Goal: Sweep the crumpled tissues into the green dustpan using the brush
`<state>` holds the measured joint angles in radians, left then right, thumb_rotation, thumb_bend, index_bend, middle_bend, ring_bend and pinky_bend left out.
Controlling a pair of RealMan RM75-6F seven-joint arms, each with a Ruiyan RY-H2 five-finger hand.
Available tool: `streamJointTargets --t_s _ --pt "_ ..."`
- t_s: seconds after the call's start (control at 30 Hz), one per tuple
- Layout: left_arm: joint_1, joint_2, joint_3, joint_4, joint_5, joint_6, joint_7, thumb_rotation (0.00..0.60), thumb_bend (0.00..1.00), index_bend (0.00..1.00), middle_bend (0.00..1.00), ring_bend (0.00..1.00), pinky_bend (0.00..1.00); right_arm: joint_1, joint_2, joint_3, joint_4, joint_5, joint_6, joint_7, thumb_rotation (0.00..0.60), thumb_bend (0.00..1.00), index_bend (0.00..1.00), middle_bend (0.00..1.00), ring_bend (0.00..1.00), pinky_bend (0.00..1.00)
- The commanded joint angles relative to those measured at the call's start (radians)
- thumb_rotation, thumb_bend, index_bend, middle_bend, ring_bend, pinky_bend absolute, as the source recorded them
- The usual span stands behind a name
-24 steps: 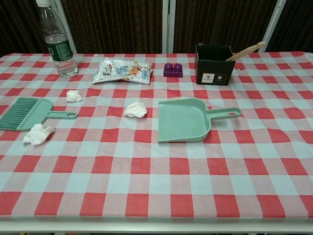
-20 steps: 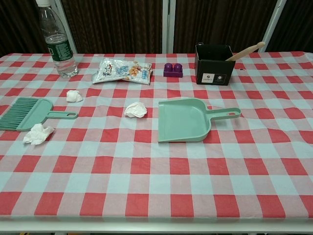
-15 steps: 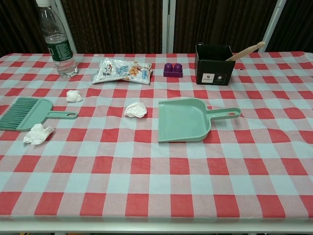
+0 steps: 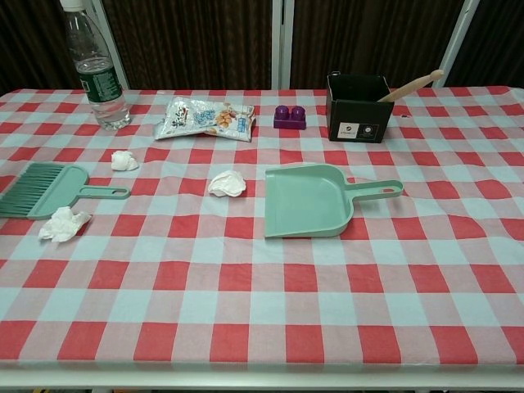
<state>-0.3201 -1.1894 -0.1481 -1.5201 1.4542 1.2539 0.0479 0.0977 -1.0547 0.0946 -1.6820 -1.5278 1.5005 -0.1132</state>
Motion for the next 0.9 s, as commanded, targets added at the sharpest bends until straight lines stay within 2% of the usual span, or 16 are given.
streamJointTargets --t_s 0.03,0.1,0.17,0.3,0.5,0.9 --pt "-0.116 -0.056 -0.031 0.058 -0.023 -0.135 0.037 0.6 0.11 0.37 0.36 0.42 0.74 0.002 0.003 0.001 -0.002 0.0 -0.002 0.001 0.6 0.1 0.07 0.18 0.01 0.09" --pt "-0.155 -0.089 -0.036 0.086 -0.039 -0.183 0.072 0.6 0.13 0.4 0.42 0.52 0.84 0.003 0.006 0.0 -0.003 -0.001 -0.003 -0.001 0.6 0.1 0.07 0.18 0.01 0.09" --pt "-0.193 -0.127 -0.039 0.11 -0.069 -0.237 0.106 0.6 0.16 0.42 0.45 0.58 0.89 0.004 0.01 0.001 -0.006 -0.001 -0.003 0.0 0.6 0.1 0.07 0.18 0.01 0.1" --pt "-0.25 -0.185 -0.036 0.139 -0.123 -0.314 0.202 0.6 0.21 0.44 0.46 0.68 0.93 0.001 0.016 -0.001 -0.007 -0.001 0.001 0.004 0.6 0.1 0.08 0.18 0.01 0.1" --pt "-0.301 -0.285 -0.021 0.203 -0.209 -0.362 0.347 0.6 0.24 0.44 0.46 0.72 0.95 -0.001 0.021 -0.006 -0.001 0.008 -0.008 0.018 0.6 0.1 0.08 0.18 0.01 0.11" --pt "-0.335 -0.395 0.019 0.289 -0.353 -0.394 0.527 0.6 0.25 0.43 0.45 0.72 0.95 -0.001 0.017 -0.012 0.008 0.019 -0.021 0.032 0.6 0.1 0.08 0.18 0.01 0.11"
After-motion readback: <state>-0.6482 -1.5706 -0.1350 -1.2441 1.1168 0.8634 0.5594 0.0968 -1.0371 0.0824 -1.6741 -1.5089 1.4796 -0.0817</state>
